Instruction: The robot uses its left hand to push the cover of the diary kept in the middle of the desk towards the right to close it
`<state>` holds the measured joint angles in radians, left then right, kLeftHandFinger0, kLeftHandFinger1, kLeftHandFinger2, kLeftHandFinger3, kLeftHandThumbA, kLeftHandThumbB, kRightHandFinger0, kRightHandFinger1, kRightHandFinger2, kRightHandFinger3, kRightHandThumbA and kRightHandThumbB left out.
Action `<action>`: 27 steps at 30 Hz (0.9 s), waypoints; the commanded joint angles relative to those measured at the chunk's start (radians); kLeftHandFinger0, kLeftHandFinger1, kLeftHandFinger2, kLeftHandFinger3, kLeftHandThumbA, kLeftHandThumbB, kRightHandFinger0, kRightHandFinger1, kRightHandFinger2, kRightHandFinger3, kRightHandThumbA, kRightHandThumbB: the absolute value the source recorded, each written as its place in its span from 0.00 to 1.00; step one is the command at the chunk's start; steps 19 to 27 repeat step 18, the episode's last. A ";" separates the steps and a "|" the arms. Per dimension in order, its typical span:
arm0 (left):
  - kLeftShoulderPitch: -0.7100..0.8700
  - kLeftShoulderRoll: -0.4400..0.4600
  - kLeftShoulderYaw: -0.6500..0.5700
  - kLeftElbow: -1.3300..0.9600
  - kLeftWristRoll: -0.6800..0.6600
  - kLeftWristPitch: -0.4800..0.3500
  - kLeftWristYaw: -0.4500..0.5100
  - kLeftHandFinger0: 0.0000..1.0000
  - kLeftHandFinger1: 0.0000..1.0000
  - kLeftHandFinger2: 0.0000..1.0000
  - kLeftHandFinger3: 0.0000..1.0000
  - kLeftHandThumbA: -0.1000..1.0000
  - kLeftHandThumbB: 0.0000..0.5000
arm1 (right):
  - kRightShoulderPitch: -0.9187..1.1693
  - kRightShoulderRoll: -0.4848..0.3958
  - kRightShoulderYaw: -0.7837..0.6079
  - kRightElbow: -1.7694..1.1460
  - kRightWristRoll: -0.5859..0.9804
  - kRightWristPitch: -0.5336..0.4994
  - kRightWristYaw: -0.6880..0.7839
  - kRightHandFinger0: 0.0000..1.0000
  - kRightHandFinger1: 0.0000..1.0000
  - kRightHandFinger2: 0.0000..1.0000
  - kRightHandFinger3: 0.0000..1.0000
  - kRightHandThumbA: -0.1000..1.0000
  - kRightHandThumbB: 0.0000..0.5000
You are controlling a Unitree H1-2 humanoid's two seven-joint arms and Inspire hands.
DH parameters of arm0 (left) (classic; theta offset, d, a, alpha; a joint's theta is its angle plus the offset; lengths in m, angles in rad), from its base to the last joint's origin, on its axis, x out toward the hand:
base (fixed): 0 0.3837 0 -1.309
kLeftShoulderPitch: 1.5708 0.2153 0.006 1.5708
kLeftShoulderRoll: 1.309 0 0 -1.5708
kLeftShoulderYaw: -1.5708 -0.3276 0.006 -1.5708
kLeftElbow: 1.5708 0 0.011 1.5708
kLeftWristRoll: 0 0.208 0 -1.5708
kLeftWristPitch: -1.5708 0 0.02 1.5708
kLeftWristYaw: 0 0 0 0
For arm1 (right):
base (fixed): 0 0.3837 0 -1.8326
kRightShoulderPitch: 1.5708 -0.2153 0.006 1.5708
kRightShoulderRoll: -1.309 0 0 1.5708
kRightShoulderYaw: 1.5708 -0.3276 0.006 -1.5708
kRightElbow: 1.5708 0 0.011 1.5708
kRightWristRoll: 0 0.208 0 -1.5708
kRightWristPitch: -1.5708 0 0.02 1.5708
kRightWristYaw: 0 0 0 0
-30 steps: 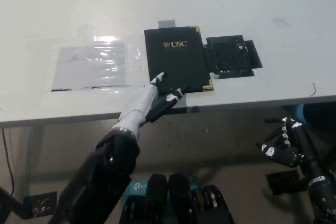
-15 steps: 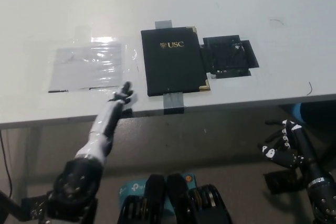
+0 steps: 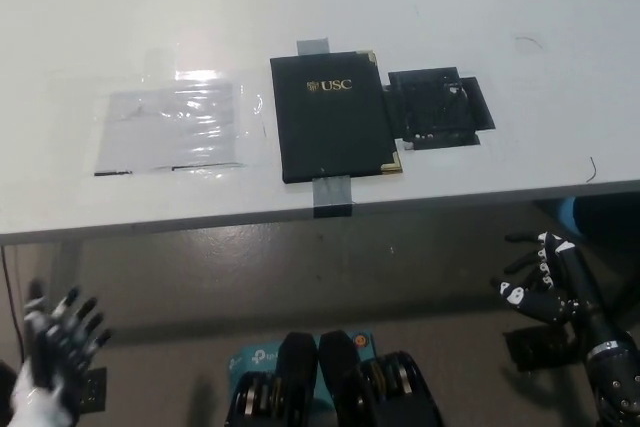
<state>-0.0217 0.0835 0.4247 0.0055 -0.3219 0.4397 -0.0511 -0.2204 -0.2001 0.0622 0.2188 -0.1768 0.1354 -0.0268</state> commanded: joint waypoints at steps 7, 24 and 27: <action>0.026 -0.073 0.357 -0.003 -0.513 -0.099 -0.131 0.91 0.98 0.98 1.00 0.95 0.78 | -0.029 -0.013 -0.052 -0.049 0.007 -0.065 -0.040 0.19 0.25 0.40 0.66 0.81 0.14; 0.041 -0.077 0.336 -0.029 -0.431 -0.149 -0.139 0.89 0.95 0.94 1.00 0.94 0.80 | -0.028 -0.002 -0.069 -0.054 0.026 -0.058 -0.016 0.24 0.29 0.40 0.67 0.82 0.20; 0.041 -0.077 0.336 -0.029 -0.431 -0.149 -0.139 0.89 0.95 0.94 1.00 0.94 0.80 | -0.028 -0.002 -0.069 -0.054 0.026 -0.058 -0.016 0.24 0.29 0.40 0.67 0.82 0.20</action>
